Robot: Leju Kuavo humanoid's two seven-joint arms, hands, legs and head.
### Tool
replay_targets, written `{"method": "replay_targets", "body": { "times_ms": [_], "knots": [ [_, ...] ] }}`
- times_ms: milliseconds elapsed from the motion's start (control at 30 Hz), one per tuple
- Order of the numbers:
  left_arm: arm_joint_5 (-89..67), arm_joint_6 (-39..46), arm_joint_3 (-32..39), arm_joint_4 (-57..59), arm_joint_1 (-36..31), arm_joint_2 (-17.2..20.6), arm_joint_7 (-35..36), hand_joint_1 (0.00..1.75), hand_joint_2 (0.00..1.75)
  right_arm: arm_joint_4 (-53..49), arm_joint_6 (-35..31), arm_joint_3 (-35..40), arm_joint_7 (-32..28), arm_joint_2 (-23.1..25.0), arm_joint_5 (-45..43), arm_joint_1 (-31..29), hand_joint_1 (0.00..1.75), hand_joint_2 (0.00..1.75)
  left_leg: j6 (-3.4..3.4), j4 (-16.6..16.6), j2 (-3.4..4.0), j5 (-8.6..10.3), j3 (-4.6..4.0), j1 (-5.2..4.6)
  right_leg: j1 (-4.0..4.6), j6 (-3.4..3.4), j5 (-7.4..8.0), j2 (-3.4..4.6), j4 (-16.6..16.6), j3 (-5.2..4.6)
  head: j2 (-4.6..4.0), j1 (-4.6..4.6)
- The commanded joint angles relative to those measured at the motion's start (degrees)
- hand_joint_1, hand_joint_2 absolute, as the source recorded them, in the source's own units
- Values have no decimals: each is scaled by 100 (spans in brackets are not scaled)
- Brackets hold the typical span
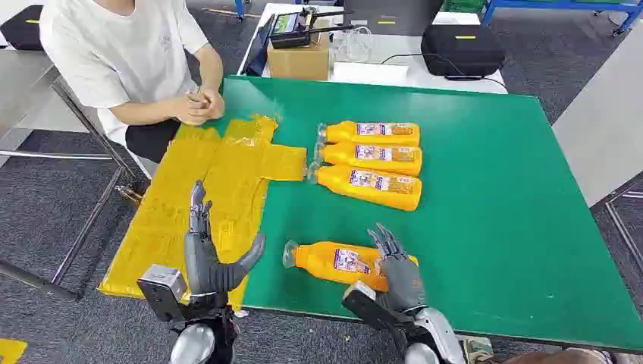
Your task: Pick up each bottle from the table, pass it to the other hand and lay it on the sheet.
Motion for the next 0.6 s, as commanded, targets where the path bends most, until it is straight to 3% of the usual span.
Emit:
{"method": "replay_targets", "body": {
  "times_ms": [33, 200, 433, 600],
  "knots": [
    [-22, -6, 93, 186, -122, 68, 59, 0, 175, 597, 128, 351, 490, -295, 462, -482, 0, 175, 12, -10, -1, 0, 13, 1, 5, -18, 1, 2, -12, 13, 0, 0],
    [-148, 38, 255, 63, -4, 41, 86, 0, 175, 219, 236, 565, 1166, -561, 1430, -394, 0, 175, 12, -8, -2, -2, 11, 1, 5, -18, 0, 1, -10, 12, 2, 2],
    [-187, 33, 334, 54, 26, 28, 91, 0, 175, 35, 383, 576, 1267, -706, 1617, -365, 0, 175, 16, -7, -2, -2, 11, 2, 7, -26, 1, 2, -10, 12, 0, 0],
    [-294, -103, 478, 46, 38, -93, 146, 0, 175, 360, 1038, 802, 1368, -912, 1623, -606, 0, 175, 13, -5, 0, -2, 8, 1, 5, -20, 1, 3, -7, 6, 0, 0]
  ]
}}
